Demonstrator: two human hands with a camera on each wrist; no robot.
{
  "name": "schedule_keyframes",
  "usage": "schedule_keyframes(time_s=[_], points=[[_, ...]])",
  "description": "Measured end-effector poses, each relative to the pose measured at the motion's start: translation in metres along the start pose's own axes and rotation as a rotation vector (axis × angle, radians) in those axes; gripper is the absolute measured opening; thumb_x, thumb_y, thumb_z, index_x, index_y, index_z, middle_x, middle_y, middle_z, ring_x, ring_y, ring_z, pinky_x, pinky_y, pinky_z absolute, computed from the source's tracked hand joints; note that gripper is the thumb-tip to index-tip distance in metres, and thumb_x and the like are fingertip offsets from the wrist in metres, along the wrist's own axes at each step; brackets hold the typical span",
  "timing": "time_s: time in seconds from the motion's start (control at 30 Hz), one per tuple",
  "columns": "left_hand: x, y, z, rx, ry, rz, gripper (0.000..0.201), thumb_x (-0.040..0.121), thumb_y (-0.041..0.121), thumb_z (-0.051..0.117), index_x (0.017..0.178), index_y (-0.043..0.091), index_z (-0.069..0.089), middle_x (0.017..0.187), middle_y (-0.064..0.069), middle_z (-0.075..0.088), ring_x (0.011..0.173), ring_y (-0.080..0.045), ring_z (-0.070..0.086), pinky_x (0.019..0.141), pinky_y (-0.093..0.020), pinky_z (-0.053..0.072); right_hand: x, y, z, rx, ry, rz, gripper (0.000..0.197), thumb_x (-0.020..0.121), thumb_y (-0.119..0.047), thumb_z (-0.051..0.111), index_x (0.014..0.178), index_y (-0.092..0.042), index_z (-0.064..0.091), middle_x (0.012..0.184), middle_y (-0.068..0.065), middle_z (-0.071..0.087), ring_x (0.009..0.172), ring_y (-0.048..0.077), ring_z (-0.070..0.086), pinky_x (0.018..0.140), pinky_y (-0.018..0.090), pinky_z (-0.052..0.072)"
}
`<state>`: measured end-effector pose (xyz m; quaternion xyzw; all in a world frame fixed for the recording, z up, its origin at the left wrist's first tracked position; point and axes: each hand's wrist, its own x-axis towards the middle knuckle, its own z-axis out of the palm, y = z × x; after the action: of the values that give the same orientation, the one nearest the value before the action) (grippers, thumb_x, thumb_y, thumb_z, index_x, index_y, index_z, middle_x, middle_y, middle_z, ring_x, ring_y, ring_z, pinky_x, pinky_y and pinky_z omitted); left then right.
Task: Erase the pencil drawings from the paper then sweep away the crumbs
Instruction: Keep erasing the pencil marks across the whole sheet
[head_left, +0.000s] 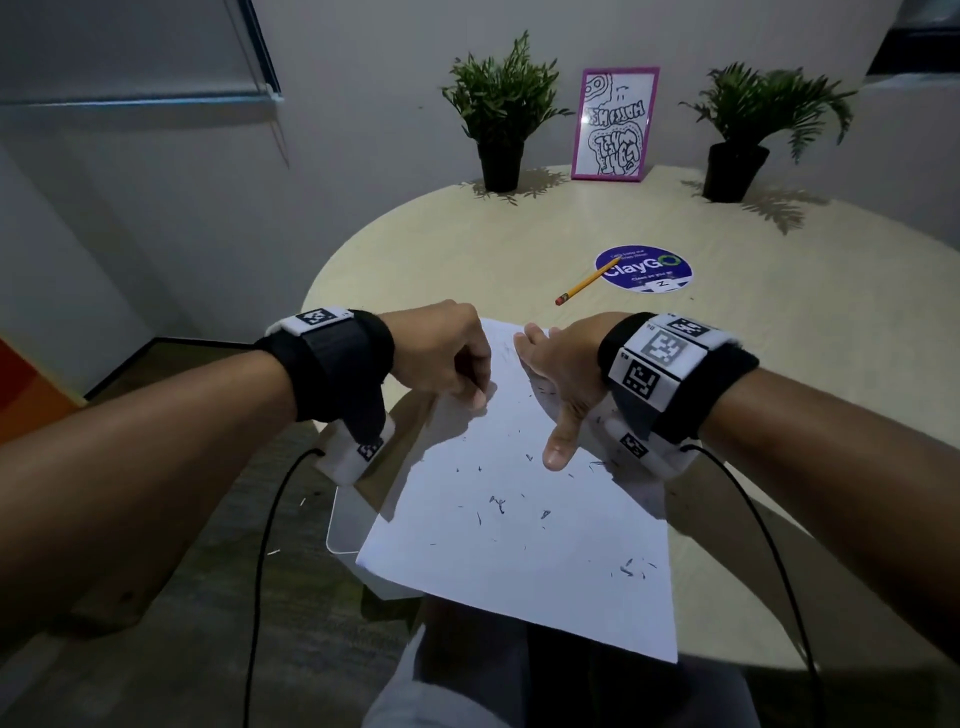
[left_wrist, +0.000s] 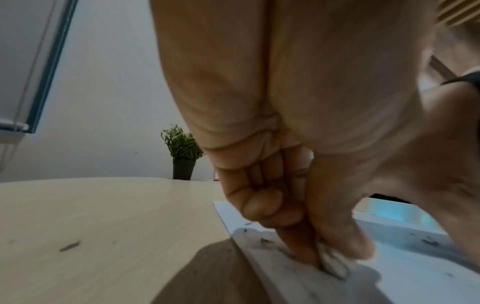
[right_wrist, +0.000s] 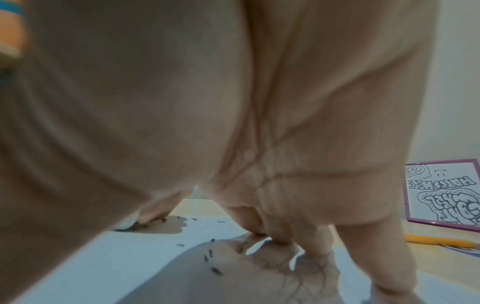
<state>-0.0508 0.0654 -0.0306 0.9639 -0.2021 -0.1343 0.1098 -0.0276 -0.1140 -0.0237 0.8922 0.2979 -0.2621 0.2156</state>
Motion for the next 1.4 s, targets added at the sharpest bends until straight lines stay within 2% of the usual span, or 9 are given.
schedule_keyframes(time_s=[0.2,0.33,0.4,0.57,0.67,0.87,1.1,1.23,1.4], points=[[-0.001,0.005,0.002,-0.011,-0.016,0.012,0.007,0.080,0.020,0.081,0.079,0.024,0.075,0.069,0.020,0.070,0.066,0.011,0.061,0.059,-0.005,0.039,-0.004,-0.001,-0.001,-0.006,-0.030,0.011,0.151,0.060,-0.072,0.079,0.156,-0.010,-0.019,0.167,0.006,-0.015,0.154,0.029,0.008,0.121,0.052,0.023],[-0.008,0.004,0.012,-0.036,0.072,0.002,0.005,0.082,0.020,0.079,0.082,0.021,0.075,0.070,0.018,0.067,0.065,0.011,0.058,0.058,-0.004,0.038,-0.001,-0.002,-0.020,0.063,0.019,-0.020,0.142,0.036,-0.083,0.081,0.153,-0.027,0.023,0.143,0.000,0.054,0.129,0.028,0.052,0.105,0.046,0.045],[-0.013,0.000,0.016,-0.067,0.108,-0.005,0.005,0.082,0.022,0.079,0.084,0.019,0.075,0.074,0.018,0.069,0.068,0.012,0.059,0.060,-0.004,0.038,0.000,-0.008,-0.025,0.094,0.063,-0.058,0.131,0.038,-0.083,0.081,0.147,-0.032,0.029,0.127,-0.005,0.063,0.117,0.025,0.059,0.094,0.040,0.048],[-0.013,-0.013,0.008,-0.076,0.187,-0.088,0.012,0.080,0.033,0.082,0.084,0.023,0.077,0.075,0.015,0.070,0.069,0.003,0.060,0.060,-0.011,0.042,0.005,-0.019,-0.018,0.022,0.072,-0.045,0.138,0.052,-0.072,0.084,0.156,-0.024,0.006,0.156,0.013,0.039,0.127,0.033,0.055,0.098,0.045,0.048],[-0.007,-0.019,0.001,-0.129,0.258,-0.126,0.010,0.080,0.031,0.082,0.083,0.023,0.076,0.075,0.011,0.072,0.069,-0.002,0.063,0.061,-0.015,0.045,0.003,-0.018,-0.019,0.025,0.031,-0.026,0.143,0.058,-0.070,0.083,0.157,-0.035,-0.013,0.161,0.012,0.030,0.135,0.034,0.047,0.098,0.043,0.044],[0.000,-0.010,0.007,-0.088,0.198,-0.049,0.009,0.078,0.029,0.083,0.084,0.024,0.079,0.077,0.007,0.074,0.073,-0.005,0.065,0.068,-0.027,0.055,0.006,-0.016,-0.019,0.037,0.036,-0.044,0.131,0.049,-0.073,0.084,0.155,-0.042,0.013,0.157,0.008,0.039,0.125,0.032,0.056,0.083,0.038,0.045],[-0.003,0.003,0.003,0.003,0.062,0.040,0.006,0.078,0.027,0.084,0.082,0.025,0.079,0.070,0.019,0.069,0.065,0.009,0.058,0.060,-0.007,0.041,0.008,-0.019,-0.019,0.039,0.004,0.012,0.154,0.050,-0.078,0.079,0.158,-0.016,-0.013,0.161,0.013,0.032,0.138,0.033,0.045,0.104,0.042,0.044],[0.014,-0.002,-0.009,0.054,0.187,-0.059,0.005,0.079,0.023,0.081,0.083,0.020,0.080,0.076,0.007,0.074,0.072,-0.008,0.065,0.068,-0.023,0.052,0.004,-0.021,-0.022,0.042,-0.015,-0.009,0.153,0.033,-0.083,0.070,0.157,-0.010,0.018,0.162,0.011,0.029,0.137,0.034,0.046,0.107,0.047,0.043],[0.002,0.006,-0.002,0.077,0.111,0.011,0.006,0.076,0.024,0.084,0.078,0.022,0.079,0.071,0.011,0.072,0.069,-0.003,0.061,0.065,-0.015,0.045,0.006,-0.019,-0.021,0.001,0.014,-0.035,0.158,0.023,-0.087,0.061,0.152,-0.002,0.028,0.161,0.015,0.029,0.134,0.037,0.049,0.106,0.050,0.045]])
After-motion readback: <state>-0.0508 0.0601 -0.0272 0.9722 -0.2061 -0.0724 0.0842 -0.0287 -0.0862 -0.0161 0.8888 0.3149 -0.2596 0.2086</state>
